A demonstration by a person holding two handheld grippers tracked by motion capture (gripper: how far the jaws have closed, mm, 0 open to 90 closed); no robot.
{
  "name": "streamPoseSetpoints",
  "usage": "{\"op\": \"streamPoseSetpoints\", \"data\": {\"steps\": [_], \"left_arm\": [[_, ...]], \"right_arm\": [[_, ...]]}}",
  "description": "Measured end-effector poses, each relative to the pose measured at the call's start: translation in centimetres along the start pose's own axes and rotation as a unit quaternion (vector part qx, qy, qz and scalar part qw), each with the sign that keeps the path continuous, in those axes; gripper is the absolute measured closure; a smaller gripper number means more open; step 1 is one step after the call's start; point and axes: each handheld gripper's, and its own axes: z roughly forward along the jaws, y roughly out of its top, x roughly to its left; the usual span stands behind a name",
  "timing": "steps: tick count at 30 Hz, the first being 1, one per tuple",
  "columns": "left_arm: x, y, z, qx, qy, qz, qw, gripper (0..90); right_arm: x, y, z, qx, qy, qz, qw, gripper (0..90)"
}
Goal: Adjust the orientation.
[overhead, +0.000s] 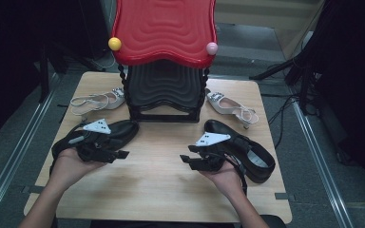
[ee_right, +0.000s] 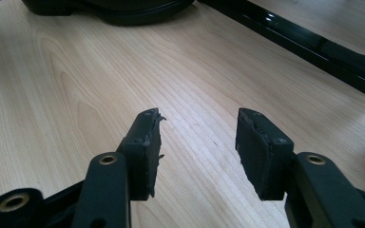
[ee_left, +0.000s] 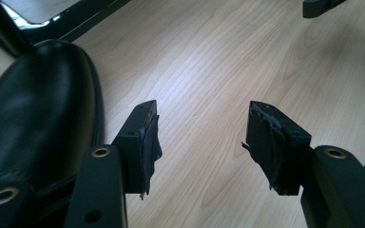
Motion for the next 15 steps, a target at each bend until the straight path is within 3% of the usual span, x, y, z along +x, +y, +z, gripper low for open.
{"op": "streamPoseSetpoints", "data": {"steps": [10,15], "left_arm": [[1.0,-1.5,-2.2,0.002,0.02,-0.031,0.9993,47.3],[1.3,-2.4,-3.4,0.004,0.032,-0.034,0.9989,48.1]], "right_arm": [[-0.1,0.6,0.8,-0.001,0.015,0.002,0.9999,51.5],[-0.1,1.0,1.4,0.004,0.023,-0.002,0.9997,51.9]]}}
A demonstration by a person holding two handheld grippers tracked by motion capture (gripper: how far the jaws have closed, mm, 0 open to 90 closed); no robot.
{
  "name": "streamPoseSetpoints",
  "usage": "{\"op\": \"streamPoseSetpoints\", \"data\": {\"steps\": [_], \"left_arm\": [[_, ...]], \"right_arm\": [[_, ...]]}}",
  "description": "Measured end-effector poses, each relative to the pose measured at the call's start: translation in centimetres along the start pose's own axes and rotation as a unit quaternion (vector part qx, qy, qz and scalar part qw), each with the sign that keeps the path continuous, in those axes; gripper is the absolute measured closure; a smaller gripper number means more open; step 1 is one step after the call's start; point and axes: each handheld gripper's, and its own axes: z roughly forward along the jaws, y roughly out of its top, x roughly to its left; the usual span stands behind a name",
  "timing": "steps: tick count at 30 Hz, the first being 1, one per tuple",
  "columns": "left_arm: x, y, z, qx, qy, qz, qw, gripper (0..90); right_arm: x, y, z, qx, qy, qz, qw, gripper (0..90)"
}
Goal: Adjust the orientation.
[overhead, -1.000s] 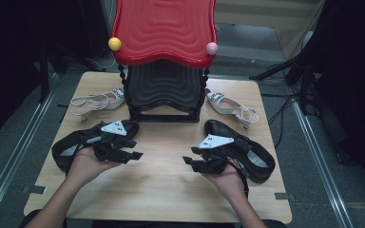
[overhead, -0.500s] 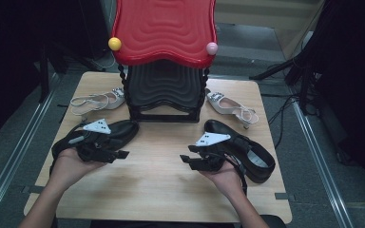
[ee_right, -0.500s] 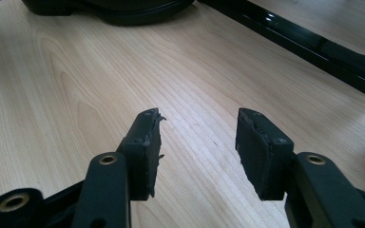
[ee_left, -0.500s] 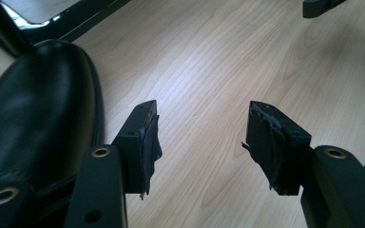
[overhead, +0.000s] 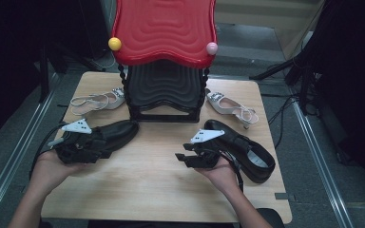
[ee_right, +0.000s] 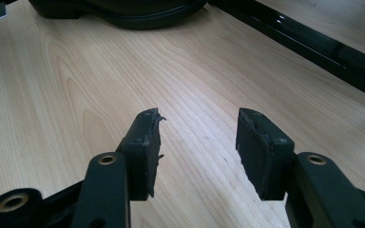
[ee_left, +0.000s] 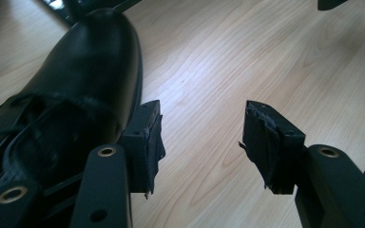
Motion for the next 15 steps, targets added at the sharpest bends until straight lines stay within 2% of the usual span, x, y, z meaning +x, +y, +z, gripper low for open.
{"op": "streamPoseSetpoints", "data": {"steps": [2,5,11,15], "left_arm": [[0.1,-0.3,-0.5,0.001,0.009,0.003,1.0,47.6],[0.4,-0.8,-1.4,-0.001,0.019,-0.003,0.9998,47.4],[1.6,-1.9,-2.9,-0.01,0.034,-0.025,0.999,47.2],[2.5,-2.4,-3.3,-0.012,0.044,-0.036,0.9983,47.2]], "right_arm": [[0.0,0.2,0.2,0.0,0.003,-0.002,1.0,51.9],[0.1,0.4,0.6,0.004,0.008,-0.003,1.0,51.8],[0.1,0.5,1.2,0.008,0.013,-0.007,0.9999,51.6],[-0.1,0.6,1.3,0.01,0.013,-0.005,0.9999,51.6]]}}
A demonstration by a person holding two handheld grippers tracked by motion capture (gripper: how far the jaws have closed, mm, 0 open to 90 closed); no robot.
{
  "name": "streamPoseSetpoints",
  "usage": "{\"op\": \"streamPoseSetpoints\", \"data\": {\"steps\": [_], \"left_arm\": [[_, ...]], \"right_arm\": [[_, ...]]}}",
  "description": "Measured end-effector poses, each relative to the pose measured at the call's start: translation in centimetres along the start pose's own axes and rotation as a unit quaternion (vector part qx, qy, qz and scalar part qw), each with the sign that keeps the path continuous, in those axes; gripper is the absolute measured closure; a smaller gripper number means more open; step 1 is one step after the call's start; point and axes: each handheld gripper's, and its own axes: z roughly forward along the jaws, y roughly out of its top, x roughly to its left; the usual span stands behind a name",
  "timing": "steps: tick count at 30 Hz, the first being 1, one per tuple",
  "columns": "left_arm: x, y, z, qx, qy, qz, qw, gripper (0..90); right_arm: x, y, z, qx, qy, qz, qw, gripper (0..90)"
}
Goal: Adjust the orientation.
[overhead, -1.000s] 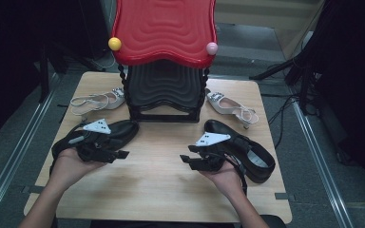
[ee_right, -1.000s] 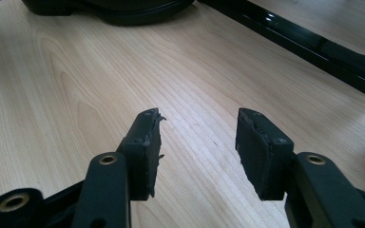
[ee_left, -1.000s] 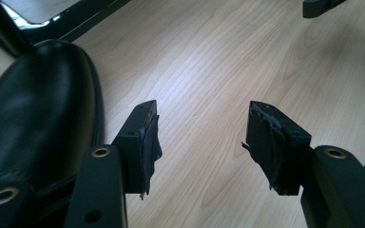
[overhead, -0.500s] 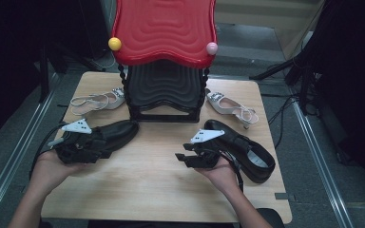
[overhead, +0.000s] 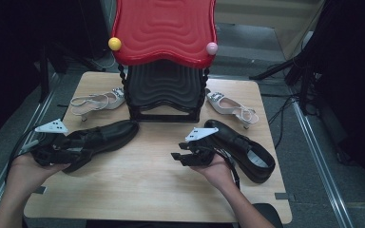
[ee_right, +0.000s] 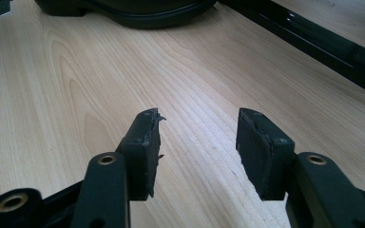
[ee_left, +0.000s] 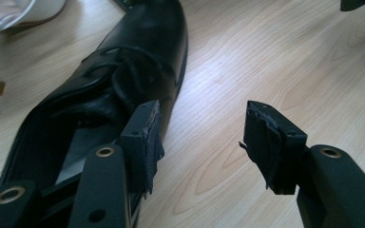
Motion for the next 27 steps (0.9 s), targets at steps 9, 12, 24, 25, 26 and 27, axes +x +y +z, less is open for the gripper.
{"op": "streamPoseSetpoints", "data": {"steps": [9,12,24,25,26,27], "left_arm": [[2.6,-1.1,0.2,0.003,0.014,-0.021,0.9997,47.0],[3.1,-1.2,1.3,0.01,0.014,-0.022,0.9996,46.9],[3.4,0.6,4.9,0.026,-0.008,-0.018,0.9995,49.4],[3.3,0.7,5.2,0.028,-0.009,-0.014,0.9995,50.6],[3.1,0.8,5.4,0.028,-0.008,-0.009,0.9995,53.2],[3.1,0.9,5.6,0.031,-0.02,-0.011,0.9993,58.3]], "right_arm": [[0.0,-0.1,0.1,0.005,-0.003,-0.001,1.0,51.4],[0.0,-0.1,0.2,0.007,-0.002,-0.002,1.0,51.2],[0.0,-0.1,0.4,0.013,-0.003,-0.007,0.9999,50.9],[0.1,-0.1,0.4,0.014,-0.003,-0.007,0.9999,50.9],[0.1,-0.1,0.4,0.015,-0.003,-0.007,0.9999,50.8],[0.1,-0.1,0.5,0.015,-0.002,-0.007,0.9999,50.6]]}}
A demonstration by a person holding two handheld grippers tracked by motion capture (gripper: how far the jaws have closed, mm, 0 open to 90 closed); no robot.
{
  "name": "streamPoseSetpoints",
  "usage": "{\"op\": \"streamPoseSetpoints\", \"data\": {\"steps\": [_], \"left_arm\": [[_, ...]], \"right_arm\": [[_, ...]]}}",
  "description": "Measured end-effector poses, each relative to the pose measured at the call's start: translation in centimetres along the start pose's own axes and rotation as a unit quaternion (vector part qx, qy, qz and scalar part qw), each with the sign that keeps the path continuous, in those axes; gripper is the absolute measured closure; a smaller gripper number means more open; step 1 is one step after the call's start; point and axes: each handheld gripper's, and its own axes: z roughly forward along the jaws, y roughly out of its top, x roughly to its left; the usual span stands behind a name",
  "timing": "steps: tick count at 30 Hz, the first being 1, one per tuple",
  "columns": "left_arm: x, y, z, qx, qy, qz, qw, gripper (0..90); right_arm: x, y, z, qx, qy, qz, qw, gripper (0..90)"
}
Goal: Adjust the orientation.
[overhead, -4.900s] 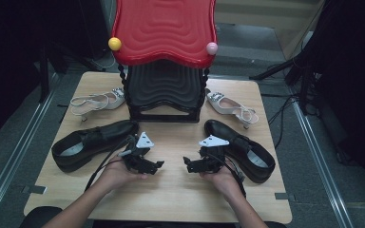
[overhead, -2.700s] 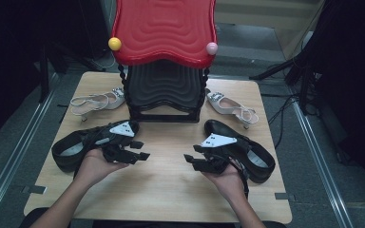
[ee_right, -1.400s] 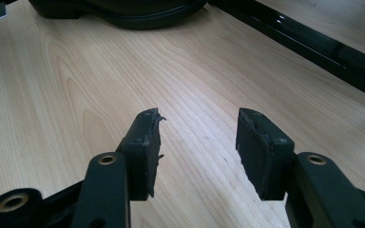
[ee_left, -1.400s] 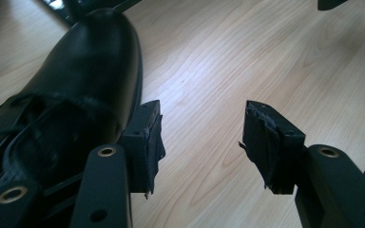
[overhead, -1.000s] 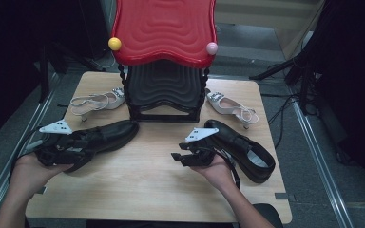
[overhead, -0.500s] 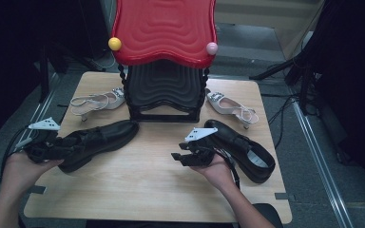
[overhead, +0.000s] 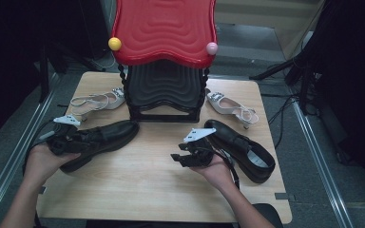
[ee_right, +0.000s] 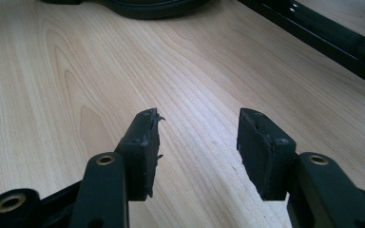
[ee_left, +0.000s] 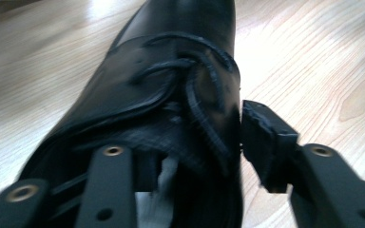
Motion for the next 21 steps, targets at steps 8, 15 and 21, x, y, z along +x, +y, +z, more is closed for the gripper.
{"op": "streamPoseSetpoints", "data": {"steps": [8,15,21], "left_arm": [[0.0,0.2,0.0,0.001,-0.017,-0.004,0.9998,72.6],[-0.8,0.5,-0.2,0.001,-0.007,-0.009,0.9999,81.0],[-1.5,0.4,-1.1,-0.004,-0.02,-0.014,0.9997,81.2]], "right_arm": [[0.1,-0.1,0.4,0.014,0.002,-0.003,0.9999,50.1],[0.0,0.0,0.1,0.003,0.005,0.002,1.0,50.2],[-0.1,-0.1,0.0,-0.001,0.006,0.005,1.0,50.3]]}}
